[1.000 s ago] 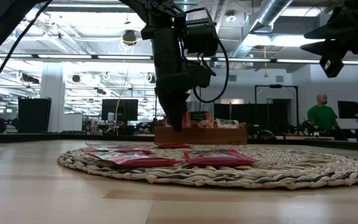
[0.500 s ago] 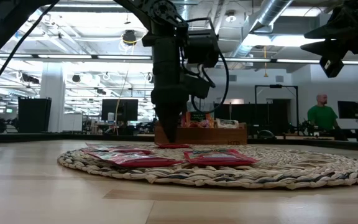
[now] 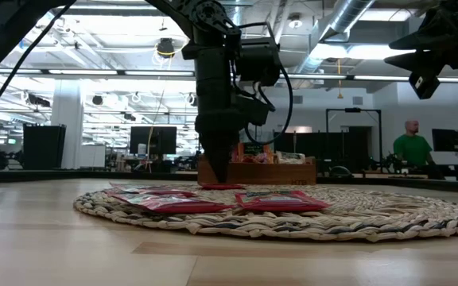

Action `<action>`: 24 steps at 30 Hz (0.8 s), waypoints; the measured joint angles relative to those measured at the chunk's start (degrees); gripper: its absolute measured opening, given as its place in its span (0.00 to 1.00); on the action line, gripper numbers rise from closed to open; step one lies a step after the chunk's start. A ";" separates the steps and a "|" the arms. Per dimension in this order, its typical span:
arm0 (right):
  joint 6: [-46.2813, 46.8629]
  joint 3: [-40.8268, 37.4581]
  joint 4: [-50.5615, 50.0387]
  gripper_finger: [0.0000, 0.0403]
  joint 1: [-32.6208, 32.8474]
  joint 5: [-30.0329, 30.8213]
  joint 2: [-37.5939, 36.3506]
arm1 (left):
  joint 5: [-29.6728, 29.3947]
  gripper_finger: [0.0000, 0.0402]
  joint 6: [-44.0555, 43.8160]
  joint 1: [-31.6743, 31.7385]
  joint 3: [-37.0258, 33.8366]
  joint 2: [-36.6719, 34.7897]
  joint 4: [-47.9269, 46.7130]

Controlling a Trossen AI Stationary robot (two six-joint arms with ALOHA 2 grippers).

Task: Pick & Place Tea
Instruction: Put the red tea bag into the left slot of the wooden organizer

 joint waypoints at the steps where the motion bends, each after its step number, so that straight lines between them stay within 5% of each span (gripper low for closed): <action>1: 0.00 0.00 -0.02 0.25 0.00 0.00 0.00 | -0.03 0.57 0.00 0.00 0.00 0.00 0.00; 10: 0.00 0.00 -0.01 0.25 0.00 0.00 0.00 | -0.50 0.57 0.31 -0.07 0.00 -0.63 -0.18; 24: 0.00 0.00 0.00 0.25 0.00 1.00 0.00 | 6.70 0.57 4.39 -0.17 -0.01 -1.48 2.06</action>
